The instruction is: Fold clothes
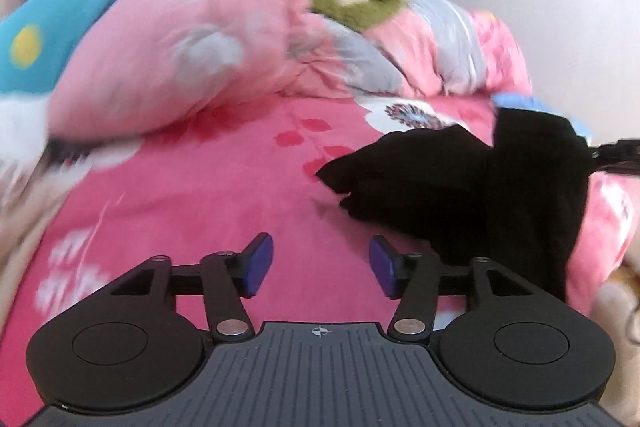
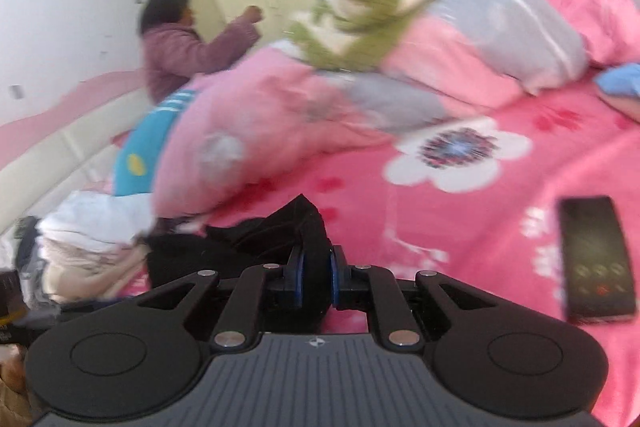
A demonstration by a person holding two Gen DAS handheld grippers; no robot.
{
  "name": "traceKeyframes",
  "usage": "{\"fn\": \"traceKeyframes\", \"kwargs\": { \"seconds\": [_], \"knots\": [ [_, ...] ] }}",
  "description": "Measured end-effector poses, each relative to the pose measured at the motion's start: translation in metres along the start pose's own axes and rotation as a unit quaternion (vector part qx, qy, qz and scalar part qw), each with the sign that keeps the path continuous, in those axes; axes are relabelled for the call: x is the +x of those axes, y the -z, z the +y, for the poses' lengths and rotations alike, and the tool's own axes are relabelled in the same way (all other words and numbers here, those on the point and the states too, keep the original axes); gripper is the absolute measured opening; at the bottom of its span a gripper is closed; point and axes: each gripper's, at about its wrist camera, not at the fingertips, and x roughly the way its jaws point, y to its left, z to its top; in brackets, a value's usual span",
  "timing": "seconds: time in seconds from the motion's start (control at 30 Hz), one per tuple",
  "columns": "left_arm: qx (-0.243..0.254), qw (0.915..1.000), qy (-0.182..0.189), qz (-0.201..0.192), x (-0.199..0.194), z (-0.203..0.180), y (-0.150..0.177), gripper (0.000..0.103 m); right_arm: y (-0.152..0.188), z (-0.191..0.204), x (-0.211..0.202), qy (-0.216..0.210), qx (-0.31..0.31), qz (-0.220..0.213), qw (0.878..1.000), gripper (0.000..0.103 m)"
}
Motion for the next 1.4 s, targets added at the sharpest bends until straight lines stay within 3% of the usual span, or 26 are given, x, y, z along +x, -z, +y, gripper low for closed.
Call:
{"fn": "traceKeyframes", "kwargs": {
  "seconds": [0.13,0.23,0.3,0.4,0.47,0.53,0.6,0.7,0.77,0.83,0.87,0.9,1.07,1.17,1.27,1.33,1.4],
  "knots": [
    [0.051,0.9986,0.012,0.003,0.031,-0.018,-0.019,0.056,0.011,-0.021,0.003,0.013,0.001,0.008,1.000,0.013],
    [0.069,0.9974,0.021,0.000,0.045,-0.024,-0.029,0.059,0.019,-0.024,0.005,0.018,-0.038,0.030,0.999,0.014],
    [0.064,0.9976,0.026,0.005,0.055,-0.025,-0.033,0.060,0.023,-0.024,0.005,0.049,-0.075,0.041,0.995,0.015],
    [0.044,0.9983,0.036,0.015,0.070,-0.024,-0.038,0.060,0.019,-0.030,-0.005,0.123,-0.083,0.014,0.989,0.016],
    [0.024,0.9987,0.040,0.019,0.079,-0.023,-0.039,0.060,0.011,-0.033,-0.014,0.100,-0.060,-0.011,0.993,0.017],
    [0.006,0.9988,0.045,0.020,0.085,-0.022,-0.043,0.060,0.005,-0.026,-0.015,0.052,-0.055,-0.016,0.997,0.032],
    [-0.016,0.9983,0.052,0.021,0.085,-0.019,-0.045,0.060,0.007,-0.010,0.000,0.013,-0.069,0.007,0.998,0.061],
    [-0.040,0.9972,0.053,0.035,0.087,-0.016,-0.049,0.060,0.020,0.013,0.036,-0.023,-0.100,0.042,0.994,0.069],
    [-0.058,0.9961,0.051,0.043,0.089,-0.013,-0.051,0.057,0.024,0.009,0.062,-0.021,-0.085,0.069,0.994,0.068],
    [-0.076,0.9947,0.054,0.045,0.090,-0.011,-0.053,0.049,0.027,0.004,0.087,-0.019,-0.069,0.096,0.993,0.042],
    [-0.079,0.9944,0.055,0.043,0.091,-0.012,-0.055,0.045,0.028,0.002,0.099,-0.018,-0.060,0.109,0.992,0.022],
    [-0.083,0.9941,0.057,0.042,0.091,-0.012,-0.056,0.042,0.028,-0.002,0.093,-0.026,-0.047,0.104,0.993,0.018],
    [-0.116,0.9896,0.074,0.042,0.100,-0.015,-0.062,0.016,0.025,-0.005,0.006,-0.085,-0.053,0.017,0.995,0.011],
    [-0.138,0.9868,0.072,0.046,0.105,-0.015,-0.064,0.014,0.038,-0.008,-0.043,-0.113,-0.071,-0.009,0.991,0.011],
    [-0.145,0.9863,0.064,0.045,0.103,-0.016,-0.065,0.014,0.059,-0.015,-0.059,-0.101,-0.079,0.019,0.992,0.011],
    [-0.148,0.9865,0.057,0.042,0.099,-0.014,-0.066,0.014,0.073,-0.017,-0.060,-0.118,-0.079,0.074,0.987,0.012],
    [-0.151,0.9863,0.052,0.040,0.093,-0.011,-0.068,0.015,0.084,-0.010,-0.064,-0.104,-0.119,0.117,0.980,0.017]
  ]
}}
